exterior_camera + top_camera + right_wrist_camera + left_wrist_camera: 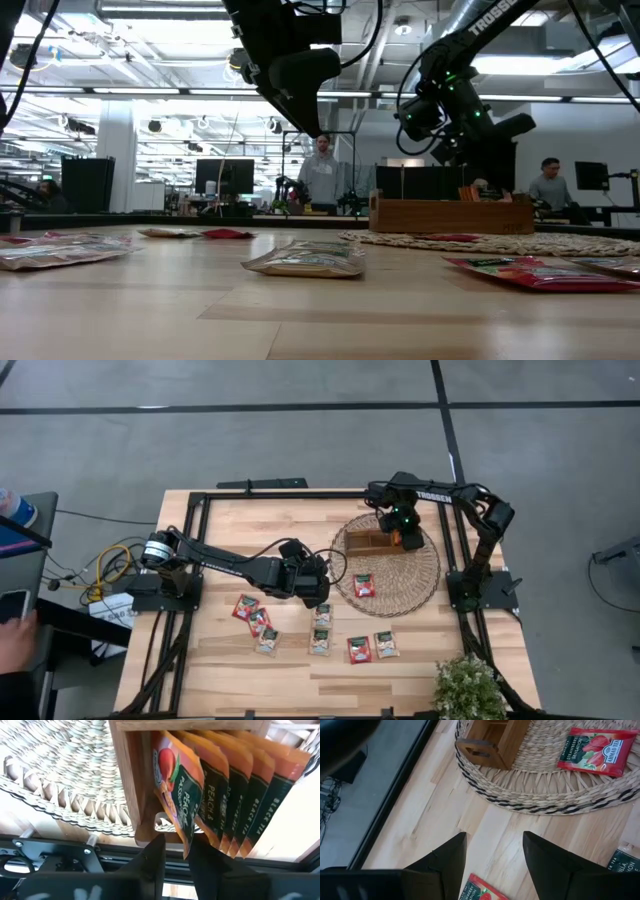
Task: Pick & Place Tea
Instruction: Put the orange tea pack into the right compartment of the brown organizer, then put the red tea pack into the middle compartment of the brown organizer
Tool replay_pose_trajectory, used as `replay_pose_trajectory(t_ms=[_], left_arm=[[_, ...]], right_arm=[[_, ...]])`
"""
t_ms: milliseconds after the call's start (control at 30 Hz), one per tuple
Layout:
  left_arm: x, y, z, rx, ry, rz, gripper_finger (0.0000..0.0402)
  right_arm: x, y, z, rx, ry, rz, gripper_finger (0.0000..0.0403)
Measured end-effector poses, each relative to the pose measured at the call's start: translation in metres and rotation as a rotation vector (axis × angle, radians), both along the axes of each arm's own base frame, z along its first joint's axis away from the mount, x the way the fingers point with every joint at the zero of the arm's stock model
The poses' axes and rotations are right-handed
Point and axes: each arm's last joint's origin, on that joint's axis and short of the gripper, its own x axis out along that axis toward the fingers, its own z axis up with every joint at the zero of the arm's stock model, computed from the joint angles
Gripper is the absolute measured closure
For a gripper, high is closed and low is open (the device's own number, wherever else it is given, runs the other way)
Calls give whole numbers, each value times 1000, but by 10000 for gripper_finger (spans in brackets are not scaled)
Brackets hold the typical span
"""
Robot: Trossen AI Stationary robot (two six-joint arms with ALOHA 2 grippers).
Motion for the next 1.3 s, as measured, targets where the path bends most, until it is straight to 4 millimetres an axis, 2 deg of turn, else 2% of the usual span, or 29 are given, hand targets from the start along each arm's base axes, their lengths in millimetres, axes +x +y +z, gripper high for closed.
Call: replay_pose_trajectory(t_ms=[433,567,933,1067,1167,1300], left_arm=[[0,0,0,0,-1,-1,214],[0,0,0,-1,-1,-1,214],[0,-5,0,-20,2,-20,214],[-1,-6,0,-27,-6,-13,214],[-1,-6,0,-28,-7,-8,214],[-1,-4,0,-12,-9,4,214]], right_arm=[[-3,7,3,15,67,-52,326],[0,4,11,-4,50,-63,326],[9,-3,42,-47,5,-89,326],[7,1,52,-76,-25,-131,326],[2,9,68,-50,-114,-170,326],[-16,26,102,-10,-293,-216,326]])
